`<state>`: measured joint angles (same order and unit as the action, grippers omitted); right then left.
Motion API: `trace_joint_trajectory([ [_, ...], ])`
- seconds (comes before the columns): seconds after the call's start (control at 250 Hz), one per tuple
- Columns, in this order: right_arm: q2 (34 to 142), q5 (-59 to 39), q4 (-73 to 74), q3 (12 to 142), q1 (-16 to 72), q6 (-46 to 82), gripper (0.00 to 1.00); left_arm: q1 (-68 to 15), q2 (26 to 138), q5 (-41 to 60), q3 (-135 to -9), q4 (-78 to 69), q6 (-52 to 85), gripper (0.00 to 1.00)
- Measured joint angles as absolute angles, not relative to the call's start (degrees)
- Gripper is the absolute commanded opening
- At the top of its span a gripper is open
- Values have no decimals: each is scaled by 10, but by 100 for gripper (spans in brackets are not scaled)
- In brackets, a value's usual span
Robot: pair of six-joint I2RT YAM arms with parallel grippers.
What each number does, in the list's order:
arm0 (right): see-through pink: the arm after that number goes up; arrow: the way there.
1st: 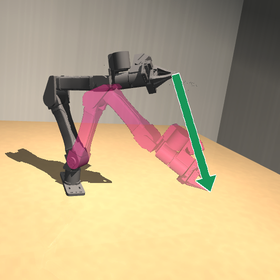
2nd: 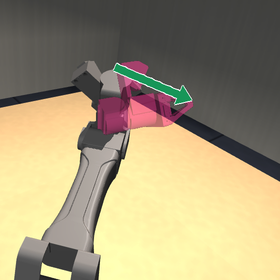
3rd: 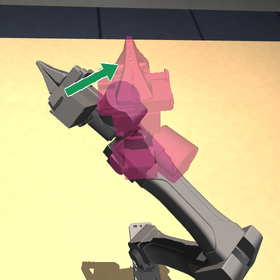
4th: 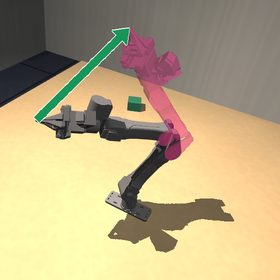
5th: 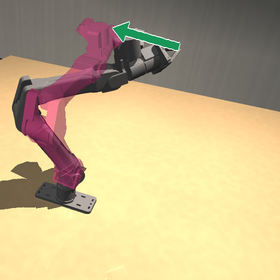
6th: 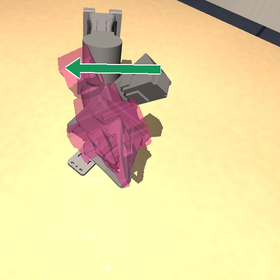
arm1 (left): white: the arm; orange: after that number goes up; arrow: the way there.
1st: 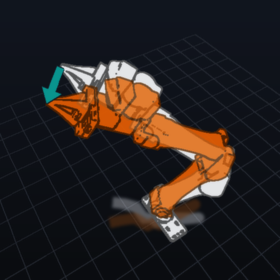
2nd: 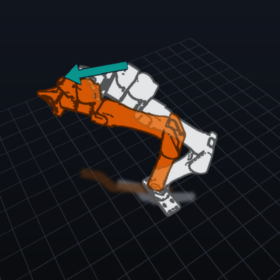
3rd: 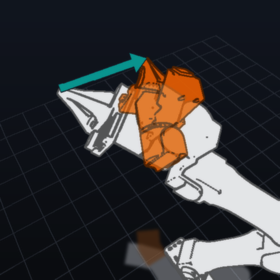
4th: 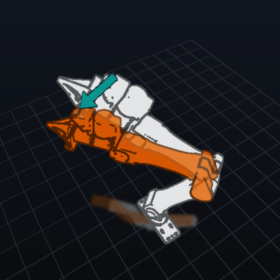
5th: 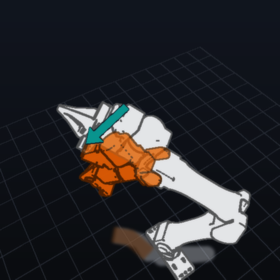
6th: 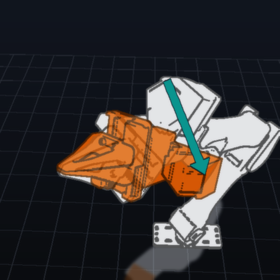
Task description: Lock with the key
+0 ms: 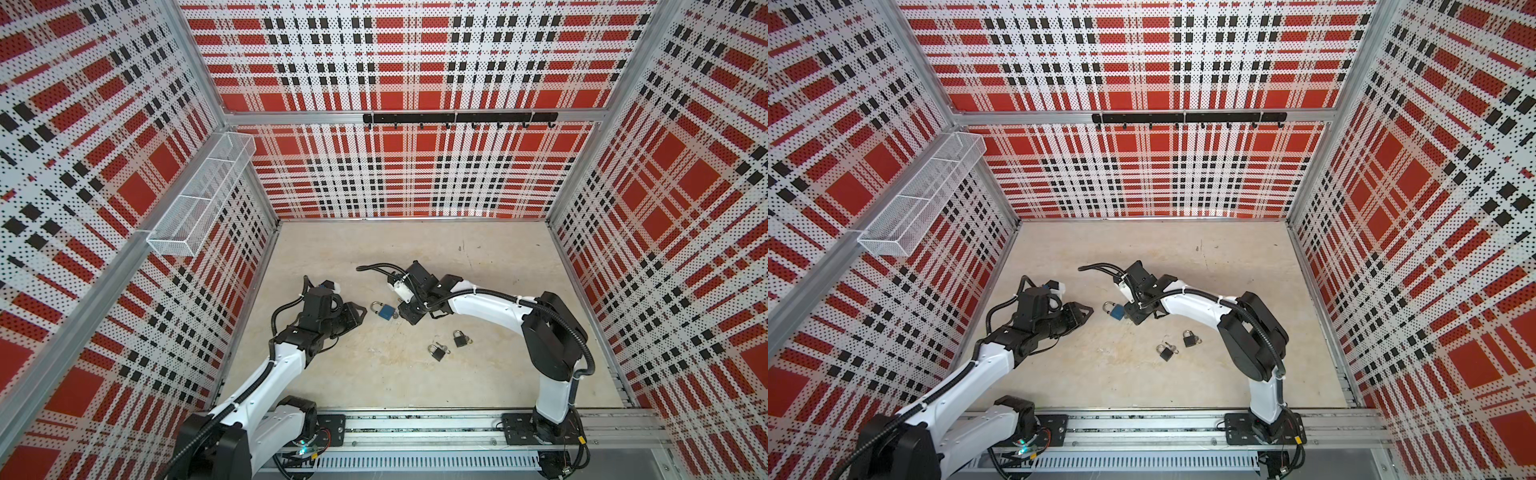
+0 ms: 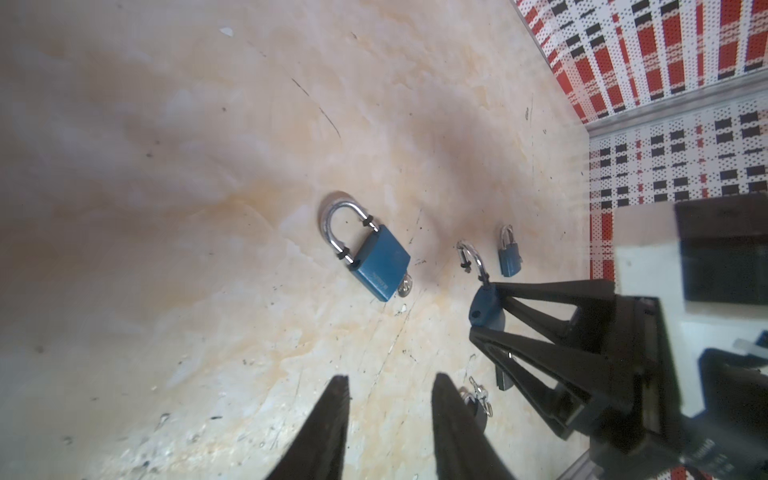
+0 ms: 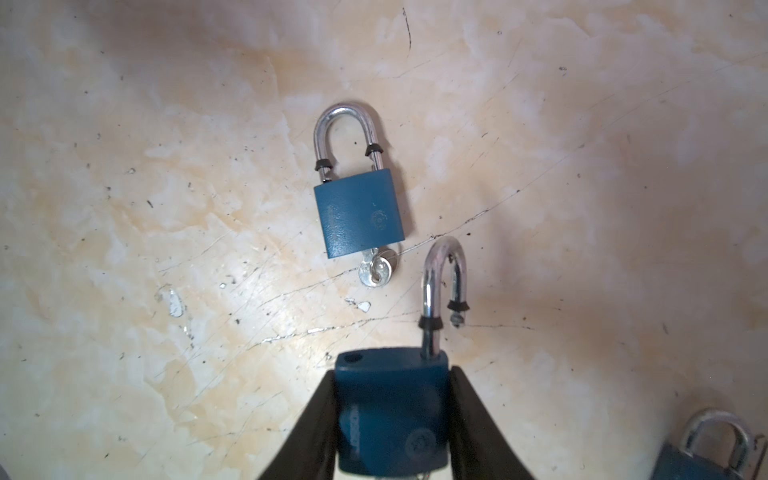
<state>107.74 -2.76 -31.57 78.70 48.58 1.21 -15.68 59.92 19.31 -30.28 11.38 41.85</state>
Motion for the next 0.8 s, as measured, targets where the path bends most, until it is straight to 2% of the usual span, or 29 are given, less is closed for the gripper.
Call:
trace_joint_trajectory([
  [0.476, 1030, -45, -328, 759, 493, 28, 25, -221, 775, 228, -358, -41, 467, 38],
  [0.8, 1016, -48, -328, 758, 498, 33, 24, -229, 816, 259, -363, -116, 499, 40],
])
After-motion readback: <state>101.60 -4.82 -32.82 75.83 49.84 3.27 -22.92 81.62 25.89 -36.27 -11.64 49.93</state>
